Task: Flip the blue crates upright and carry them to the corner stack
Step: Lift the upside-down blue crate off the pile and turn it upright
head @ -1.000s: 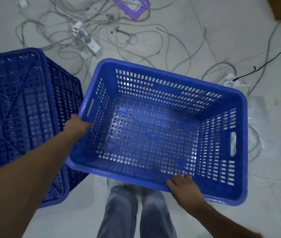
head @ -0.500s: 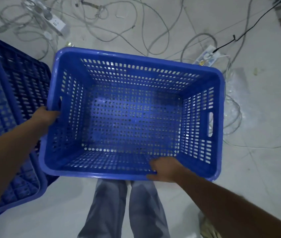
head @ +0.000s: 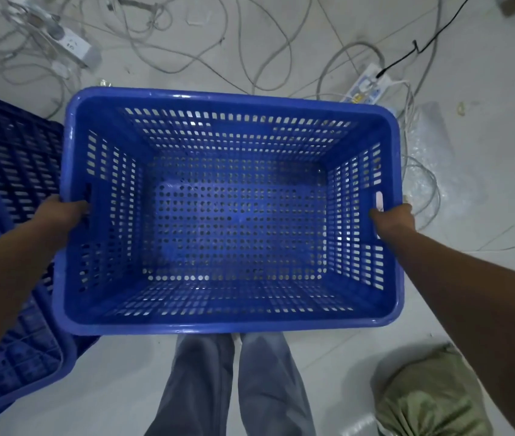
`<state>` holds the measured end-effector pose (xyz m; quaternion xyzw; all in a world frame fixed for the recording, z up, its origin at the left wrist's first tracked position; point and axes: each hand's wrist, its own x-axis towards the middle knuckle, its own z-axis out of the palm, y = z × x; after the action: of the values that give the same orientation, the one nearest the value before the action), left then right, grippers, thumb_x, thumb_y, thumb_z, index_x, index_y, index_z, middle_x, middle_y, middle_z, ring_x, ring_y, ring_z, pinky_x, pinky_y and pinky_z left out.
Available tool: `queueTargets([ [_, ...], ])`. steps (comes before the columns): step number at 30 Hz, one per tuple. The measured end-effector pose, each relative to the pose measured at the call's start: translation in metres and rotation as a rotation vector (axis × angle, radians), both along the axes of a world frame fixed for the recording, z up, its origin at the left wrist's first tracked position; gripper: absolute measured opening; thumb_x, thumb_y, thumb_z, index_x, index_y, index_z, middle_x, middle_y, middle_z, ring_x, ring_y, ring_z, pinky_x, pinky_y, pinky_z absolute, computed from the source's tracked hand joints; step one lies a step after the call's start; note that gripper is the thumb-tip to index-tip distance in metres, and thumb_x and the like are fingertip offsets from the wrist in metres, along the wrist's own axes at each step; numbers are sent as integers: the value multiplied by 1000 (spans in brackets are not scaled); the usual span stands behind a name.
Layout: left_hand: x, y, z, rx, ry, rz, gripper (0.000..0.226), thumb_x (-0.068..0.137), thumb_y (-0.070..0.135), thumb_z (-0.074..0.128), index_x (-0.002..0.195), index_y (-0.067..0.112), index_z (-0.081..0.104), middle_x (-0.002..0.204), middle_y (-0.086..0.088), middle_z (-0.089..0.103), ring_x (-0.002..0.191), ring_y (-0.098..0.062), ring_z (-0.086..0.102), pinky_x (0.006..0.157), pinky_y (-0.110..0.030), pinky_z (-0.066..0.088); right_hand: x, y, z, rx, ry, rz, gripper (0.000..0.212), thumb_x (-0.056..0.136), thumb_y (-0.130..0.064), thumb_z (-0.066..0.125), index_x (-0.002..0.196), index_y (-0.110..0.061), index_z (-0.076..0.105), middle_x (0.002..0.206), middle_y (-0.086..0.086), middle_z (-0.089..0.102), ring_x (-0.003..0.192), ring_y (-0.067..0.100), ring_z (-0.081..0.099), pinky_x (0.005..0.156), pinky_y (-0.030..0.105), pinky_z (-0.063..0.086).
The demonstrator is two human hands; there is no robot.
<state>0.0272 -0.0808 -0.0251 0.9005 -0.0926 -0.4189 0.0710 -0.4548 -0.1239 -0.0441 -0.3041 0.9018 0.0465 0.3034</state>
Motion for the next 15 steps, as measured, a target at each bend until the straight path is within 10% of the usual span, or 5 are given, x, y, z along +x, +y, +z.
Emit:
queueTargets([
  [5,4,4,-4,-42,23,56,5,95,7,54,90,9,54,95,-22,58,66,-28,50,85,-47,54,-18,-4,-16,-56,-196,-207,41,82,-26,65,114,0,57,95,16,66,76,31,65,75,43,57],
  [8,15,7,-7,-39,58,109,11,96,11,54,106,6,58,82,-18,56,58,-22,46,45,-29,52,-28,-5,-16,-55,-283,-255,27,83,-18,67,102,-3,57,68,10,57,56,22,53,71,42,53],
  [11,18,13,-2,-45,71,163,26,97,15,54,120,5,56,72,-9,51,58,-23,48,60,-33,55,-35,-2,-5,-47,-200,-183,30,78,-26,69,96,-3,63,68,10,60,68,30,59,81,45,54],
  [15,23,12,44,-62,28,113,16,94,19,58,101,5,53,68,-20,52,50,-29,48,30,-23,45,-37,-11,47,-100,-177,-141,27,82,-28,66,89,-3,59,63,7,56,54,26,53,70,39,51],
])
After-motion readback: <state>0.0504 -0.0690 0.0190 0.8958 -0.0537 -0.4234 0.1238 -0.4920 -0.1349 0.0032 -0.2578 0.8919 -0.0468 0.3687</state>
